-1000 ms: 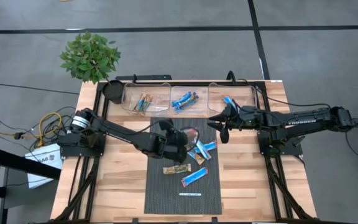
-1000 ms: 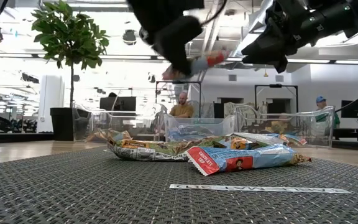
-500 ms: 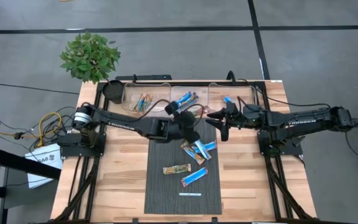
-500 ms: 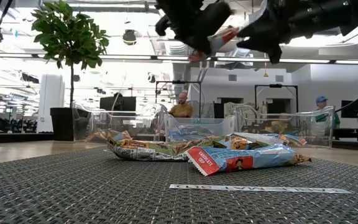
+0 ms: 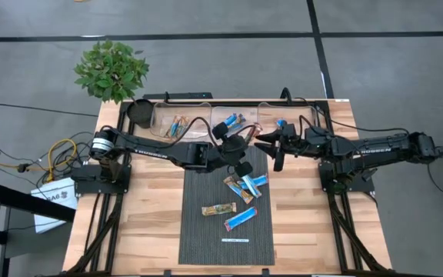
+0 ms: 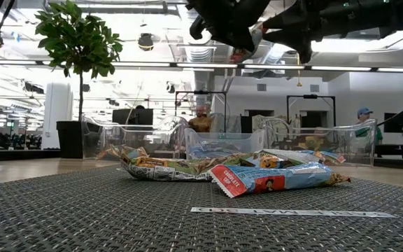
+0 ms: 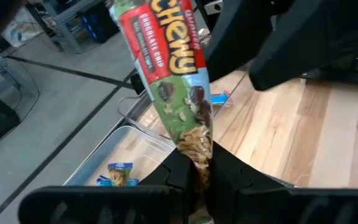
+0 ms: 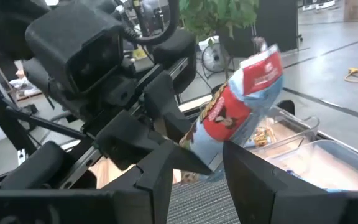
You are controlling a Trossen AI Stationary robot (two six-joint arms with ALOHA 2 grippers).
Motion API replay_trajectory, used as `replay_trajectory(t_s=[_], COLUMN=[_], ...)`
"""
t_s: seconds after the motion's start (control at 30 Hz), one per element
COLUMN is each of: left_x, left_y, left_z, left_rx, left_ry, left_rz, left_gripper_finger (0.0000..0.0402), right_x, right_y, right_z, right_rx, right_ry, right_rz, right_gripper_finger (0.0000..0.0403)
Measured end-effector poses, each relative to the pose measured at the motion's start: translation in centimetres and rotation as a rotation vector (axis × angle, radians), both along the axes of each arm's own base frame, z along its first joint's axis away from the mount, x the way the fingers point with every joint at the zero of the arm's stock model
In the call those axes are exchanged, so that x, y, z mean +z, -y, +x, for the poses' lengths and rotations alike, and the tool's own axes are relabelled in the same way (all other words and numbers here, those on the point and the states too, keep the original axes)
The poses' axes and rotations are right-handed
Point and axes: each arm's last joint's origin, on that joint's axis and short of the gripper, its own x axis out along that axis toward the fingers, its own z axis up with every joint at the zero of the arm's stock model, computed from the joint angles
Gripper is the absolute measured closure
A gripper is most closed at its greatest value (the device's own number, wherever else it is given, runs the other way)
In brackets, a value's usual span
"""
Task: Pick and place Granola Bars by type
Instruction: Put the red granola bar into the right transparent bin
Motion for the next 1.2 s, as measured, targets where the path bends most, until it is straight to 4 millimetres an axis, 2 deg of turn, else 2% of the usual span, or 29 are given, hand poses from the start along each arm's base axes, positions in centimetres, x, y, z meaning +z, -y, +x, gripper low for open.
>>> replay_trajectory(t_s=[0.3,0.57,0.97,1.2], left_x=[0.0,0.2,0.2,-0.1], left_y=[0.0,0.0,0.2,0.2], left_z=[0.0,0.1,0.2,0.0], left_rx=[0.017,0.015,-0.036,-0.021], left_ry=[-0.003,0.017,0.015,-0.024], left_rz=[0.012,0.012,0.01,0.019], left_gripper_finger=[0.0376,0.0376,0.0376,0.0376], right_x=[0.0,-0.1,-1.3,-1.4], right_y=[0.2,1.1,1.4,1.2], right_z=[0.0,-0.1,2.1,2.2], right_rx=[-0.015,-0.082,-0.037,0.023], right_ry=[0.005,-0.01,0.013,0.016], right_rz=[-0.001,0.007,0.008,0.011], right_gripper_finger=[0.027,0.0263,0.025,0.0259])
